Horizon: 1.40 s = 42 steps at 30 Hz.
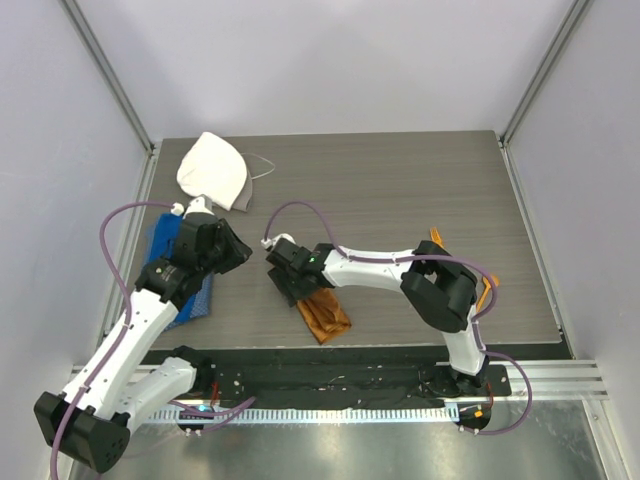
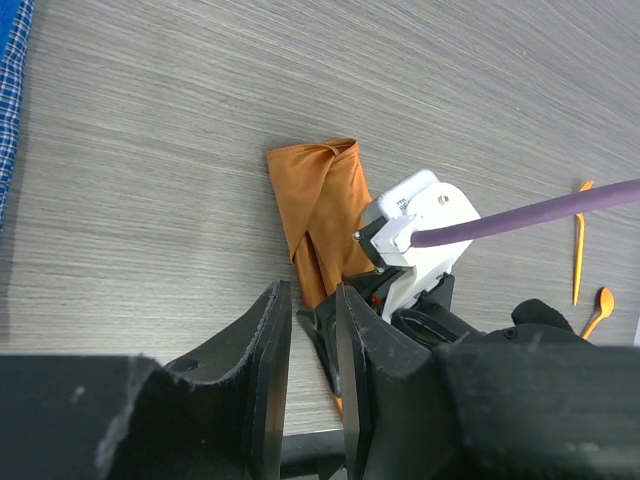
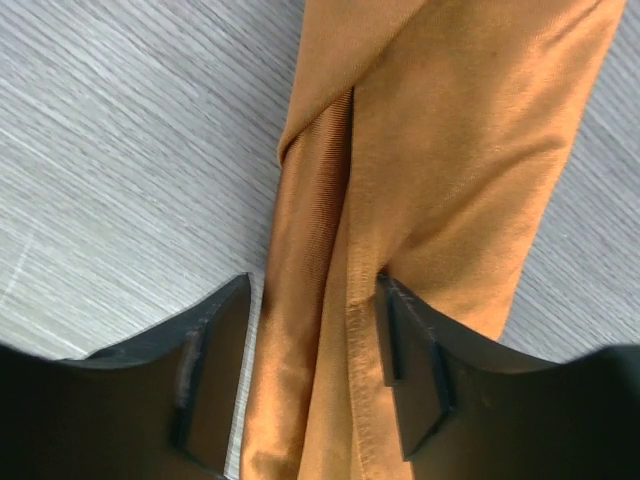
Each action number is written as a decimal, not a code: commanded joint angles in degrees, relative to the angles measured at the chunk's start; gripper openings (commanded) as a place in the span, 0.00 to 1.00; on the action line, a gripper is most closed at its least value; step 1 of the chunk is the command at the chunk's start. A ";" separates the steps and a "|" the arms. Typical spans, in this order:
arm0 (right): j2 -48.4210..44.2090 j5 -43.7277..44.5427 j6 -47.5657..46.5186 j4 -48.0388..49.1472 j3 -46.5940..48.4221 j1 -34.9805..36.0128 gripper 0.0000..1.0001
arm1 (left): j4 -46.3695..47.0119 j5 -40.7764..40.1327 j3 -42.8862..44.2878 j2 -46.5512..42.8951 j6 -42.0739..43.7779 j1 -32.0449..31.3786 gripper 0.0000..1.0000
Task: Fold the napkin into a case and place the utensils inside
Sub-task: Pick up the smaller rectangle-folded napkin from the center of the board, then turn over the smaller rectangle-folded napkin at the center of the board.
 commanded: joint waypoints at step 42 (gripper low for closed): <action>-8.05 -34.78 30.63 45.28 -15.68 -6.93 0.01 | -11.66 -7.74 4.82 -2.55 -0.57 2.46 0.27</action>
